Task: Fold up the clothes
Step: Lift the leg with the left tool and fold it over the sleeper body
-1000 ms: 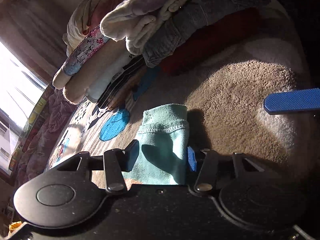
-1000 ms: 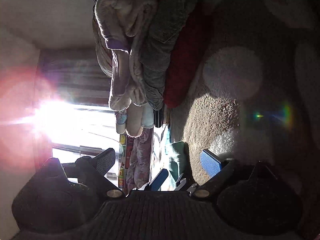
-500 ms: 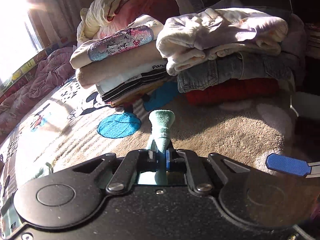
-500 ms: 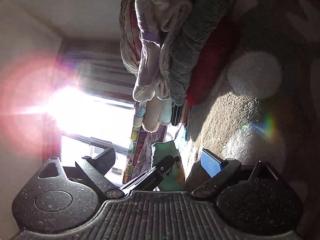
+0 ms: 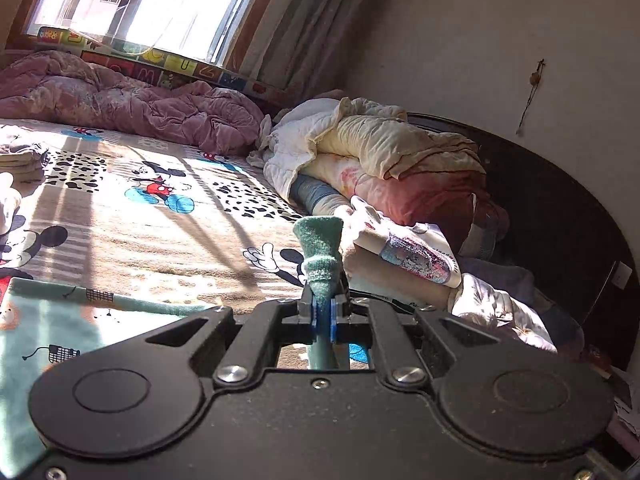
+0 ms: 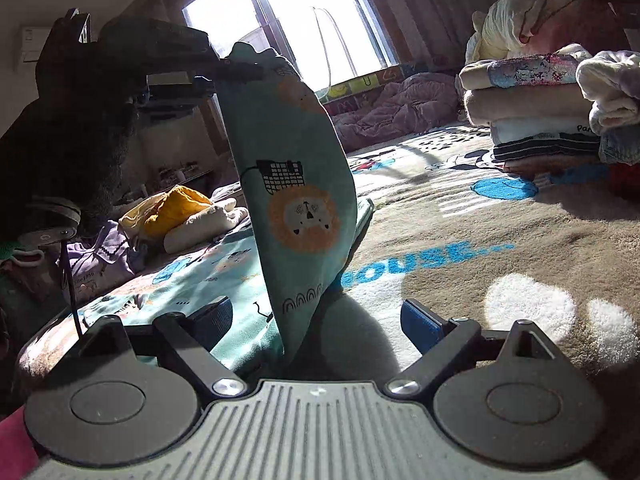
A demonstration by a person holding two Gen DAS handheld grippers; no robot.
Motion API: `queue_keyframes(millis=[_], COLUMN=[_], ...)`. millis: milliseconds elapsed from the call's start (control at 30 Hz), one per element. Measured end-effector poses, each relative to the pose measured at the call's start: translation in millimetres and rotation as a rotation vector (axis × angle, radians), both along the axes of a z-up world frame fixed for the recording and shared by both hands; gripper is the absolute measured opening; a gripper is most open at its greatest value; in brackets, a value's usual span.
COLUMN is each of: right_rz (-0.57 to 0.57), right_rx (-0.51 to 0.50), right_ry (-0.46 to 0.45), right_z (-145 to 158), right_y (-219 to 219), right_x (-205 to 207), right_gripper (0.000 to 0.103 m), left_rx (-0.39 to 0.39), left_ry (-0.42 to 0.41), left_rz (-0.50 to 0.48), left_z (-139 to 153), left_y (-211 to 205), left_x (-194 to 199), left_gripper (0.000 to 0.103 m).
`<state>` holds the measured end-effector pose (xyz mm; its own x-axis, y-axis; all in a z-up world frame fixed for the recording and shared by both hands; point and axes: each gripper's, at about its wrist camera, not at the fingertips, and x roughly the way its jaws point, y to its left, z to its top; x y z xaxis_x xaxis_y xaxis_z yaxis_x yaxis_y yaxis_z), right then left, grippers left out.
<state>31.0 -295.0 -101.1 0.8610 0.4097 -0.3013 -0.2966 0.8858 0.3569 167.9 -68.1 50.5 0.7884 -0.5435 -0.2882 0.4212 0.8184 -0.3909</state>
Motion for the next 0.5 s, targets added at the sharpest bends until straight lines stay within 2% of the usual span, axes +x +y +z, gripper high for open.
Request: queue_keyframes(millis=[67,267,333,400,500], right_rz=[0.024,0.042,0.051,0.064,0.082], right_rx=[-0.064,-0.146,-0.204,-0.281,-0.399], right_ry=[0.0,-0.002,-0.013,-0.036,-0.077], right_z=[0.6,-2.4,-4.0,-4.6,-6.8], right_y=[21.0,58.3,73.1,90.2,111.5], right_x=[-1.8,-4.0,-3.4,-6.1,-9.7], right_gripper=[0.085,0.069,0.068,0.062,0.044], left_rx=[-0.046,-0.178,-0.196,-0.21,-0.235], left_ry=[0.006,0.025,0.029,0.029,0.029], left_rz=[0.034,0.133,0.15,0.163,0.174], left_z=[-0.9,-4.1,-7.3,-12.7,-21.8], left_y=[24.7,97.3,111.7,125.4,146.1], left_x=[-0.1,-0.4,-0.3,0.1,1.2], left_gripper=[0.005,0.004,0.004,0.004,0.004])
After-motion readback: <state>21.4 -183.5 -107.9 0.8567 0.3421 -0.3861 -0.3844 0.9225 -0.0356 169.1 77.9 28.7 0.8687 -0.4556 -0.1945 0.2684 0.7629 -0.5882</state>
